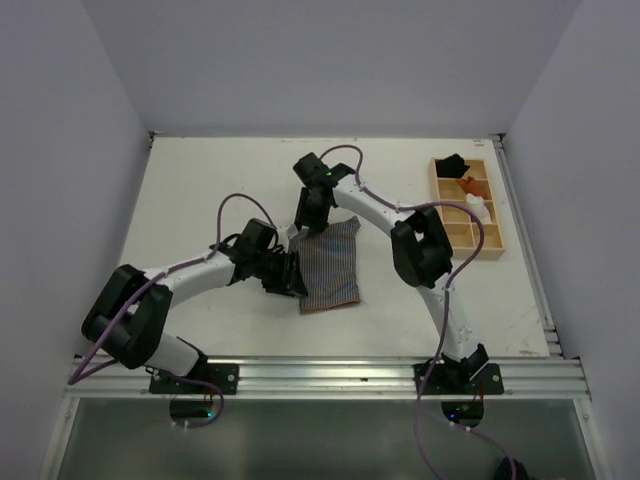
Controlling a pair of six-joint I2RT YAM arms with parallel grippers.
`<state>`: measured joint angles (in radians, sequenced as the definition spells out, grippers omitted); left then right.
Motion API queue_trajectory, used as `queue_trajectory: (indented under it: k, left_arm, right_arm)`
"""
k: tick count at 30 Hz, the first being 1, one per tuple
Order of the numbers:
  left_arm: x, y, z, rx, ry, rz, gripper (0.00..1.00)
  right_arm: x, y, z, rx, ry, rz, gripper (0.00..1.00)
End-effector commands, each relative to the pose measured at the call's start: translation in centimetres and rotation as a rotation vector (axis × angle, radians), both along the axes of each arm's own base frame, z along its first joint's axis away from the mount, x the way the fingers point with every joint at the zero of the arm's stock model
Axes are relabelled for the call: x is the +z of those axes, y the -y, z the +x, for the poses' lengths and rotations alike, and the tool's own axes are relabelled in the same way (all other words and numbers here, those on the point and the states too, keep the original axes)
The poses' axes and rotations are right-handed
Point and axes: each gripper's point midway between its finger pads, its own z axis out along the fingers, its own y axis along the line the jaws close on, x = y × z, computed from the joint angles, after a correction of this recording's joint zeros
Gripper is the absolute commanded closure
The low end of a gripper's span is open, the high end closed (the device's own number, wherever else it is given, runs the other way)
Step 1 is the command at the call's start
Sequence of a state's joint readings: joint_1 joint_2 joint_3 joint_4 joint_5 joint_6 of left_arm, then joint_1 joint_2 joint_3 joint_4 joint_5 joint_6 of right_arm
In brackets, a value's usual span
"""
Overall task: Roll the underwear
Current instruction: Fold the underwear
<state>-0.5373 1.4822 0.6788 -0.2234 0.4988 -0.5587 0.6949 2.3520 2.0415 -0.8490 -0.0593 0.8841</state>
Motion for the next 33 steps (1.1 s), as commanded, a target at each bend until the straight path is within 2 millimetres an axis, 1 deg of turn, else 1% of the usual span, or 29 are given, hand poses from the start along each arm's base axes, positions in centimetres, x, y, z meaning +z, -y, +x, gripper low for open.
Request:
queue_trajectory:
  k: [1, 2, 3, 4, 5, 6, 7, 8, 9, 10, 11, 12, 13, 14, 15, 16, 17, 18, 19, 21, 22, 24, 25, 26, 27, 30, 32, 33]
  left_arm:
    - [4.1, -0.2, 2.5, 0.061, 0.075, 0.027, 0.52]
    - [4.8, -0.3, 2.9, 0.073, 0.091, 0.028, 0.51]
    - [5.0, -0.7, 3.6, 0.095, 0.107, 0.052, 0.5]
    - [5.3, -1.1, 4.1, 0.104, 0.118, 0.076, 0.49]
    - [5.9, -1.0, 5.3, 0.115, 0.14, 0.088, 0.49]
    - [5.8, -1.7, 6.6, 0.141, 0.165, 0.13, 0.49]
    - [5.6, -2.2, 7.1, 0.151, 0.16, 0.158, 0.49]
    - [5.3, -2.3, 8.6, 0.166, 0.155, 0.175, 0.5]
    - [4.9, -2.6, 9.4, 0.168, 0.158, 0.191, 0.51]
    - [4.6, -2.7, 10.0, 0.17, 0.152, 0.202, 0.51]
    - [3.3, -3.0, 10.8, 0.177, 0.126, 0.227, 0.52]
    - [3.5, -2.8, 11.8, 0.178, 0.141, 0.231, 0.53]
    - [3.3, -2.7, 12.4, 0.178, 0.141, 0.233, 0.53]
    - [2.5, -2.6, 12.8, 0.174, 0.13, 0.235, 0.53]
    - [2.8, -1.8, 13.1, 0.151, 0.136, 0.198, 0.53]
    - [3.0, -1.2, 13.6, 0.149, 0.155, 0.169, 0.53]
    - [3.0, -0.8, 13.7, 0.139, 0.151, 0.145, 0.54]
    - [2.8, -0.5, 13.6, 0.136, 0.145, 0.129, 0.55]
    - [2.9, 0.0, 13.9, 0.133, 0.156, 0.101, 0.55]
    - [2.5, 0.2, 13.6, 0.132, 0.139, 0.088, 0.56]
    - [1.8, 0.1, 13.1, 0.134, 0.114, 0.097, 0.57]
    - [1.1, -0.5, 12.7, 0.143, 0.105, 0.119, 0.58]
    - [0.7, -0.9, 12.1, 0.146, 0.095, 0.134, 0.58]
    - [0.5, -1.1, 11.8, 0.149, 0.092, 0.143, 0.58]
    - [0.2, -1.6, 11.5, 0.156, 0.087, 0.163, 0.59]
    - [0.1, -2.2, 10.6, 0.169, 0.075, 0.176, 0.59]
    - [0.7, -2.1, 10.2, 0.167, 0.078, 0.159, 0.6]
    - [1.1, -1.9, 10.1, 0.165, 0.082, 0.144, 0.6]
  right_arm:
    - [8.5, 2.3, 1.1, 0.028, 0.118, 0.055, 0.62]
    - [8.8, 3.3, 1.0, 0.039, 0.115, 0.035, 0.62]
    - [9.1, 4.0, 0.9, 0.036, 0.124, 0.017, 0.61]
    - [9.0, 4.7, 0.5, 0.037, 0.115, 0.001, 0.61]
    - [9.8, 5.6, 0.1, 0.042, 0.12, -0.007, 0.61]
    - [10.0, 6.1, -0.3, 0.044, 0.116, -0.012, 0.61]
    - [8.9, 7.0, -1.4, 0.051, 0.083, -0.038, 0.61]
    - [9.9, 7.5, -2.1, 0.062, 0.097, -0.033, 0.61]
    - [9.8, 7.9, -2.8, 0.065, 0.09, -0.036, 0.61]
    - [8.1, 8.9, -4.2, 0.068, 0.043, -0.065, 0.61]
    - [9.1, 9.3, -4.7, 0.059, 0.071, -0.05, 0.61]
    - [8.7, 9.8, -5.3, 0.055, 0.063, -0.056, 0.61]
    - [7.2, 10.7, -6.7, 0.055, 0.025, -0.078, 0.62]
    - [6.9, 11.0, -7.2, 0.054, 0.02, -0.08, 0.62]
    - [7.3, 11.4, -7.5, 0.05, 0.034, -0.076, 0.63]
    - [6.0, 12.1, -8.7, 0.055, 0.0, -0.094, 0.65]
    - [5.7, 11.8, -9.3, 0.066, -0.006, -0.074, 0.66]
    - [5.7, 12.1, -9.7, 0.067, -0.002, -0.068, 0.66]
    - [4.6, 12.7, -10.7, 0.064, -0.03, -0.084, 0.67]
    - [4.3, 12.2, -11.3, 0.076, -0.02, -0.046, 0.69]
    - [3.5, 12.5, -12.1, 0.079, -0.033, -0.045, 0.69]
    - [2.6, 12.6, -12.7, 0.084, -0.041, -0.053, 0.7]
    - [1.4, 13.0, -13.4, 0.092, -0.07, -0.075, 0.72]
    - [0.9, 13.1, -13.8, 0.096, -0.079, -0.079, 0.72]
    - [0.1, 13.6, -14.6, 0.096, -0.099, -0.087, 0.73]
    - [-0.6, 14.0, -15.0, 0.091, -0.103, -0.091, 0.74]
    - [-0.3, 14.2, -15.2, 0.108, -0.104, -0.101, 0.74]
    - [0.4, 13.9, -14.7, 0.114, -0.087, -0.096, 0.74]
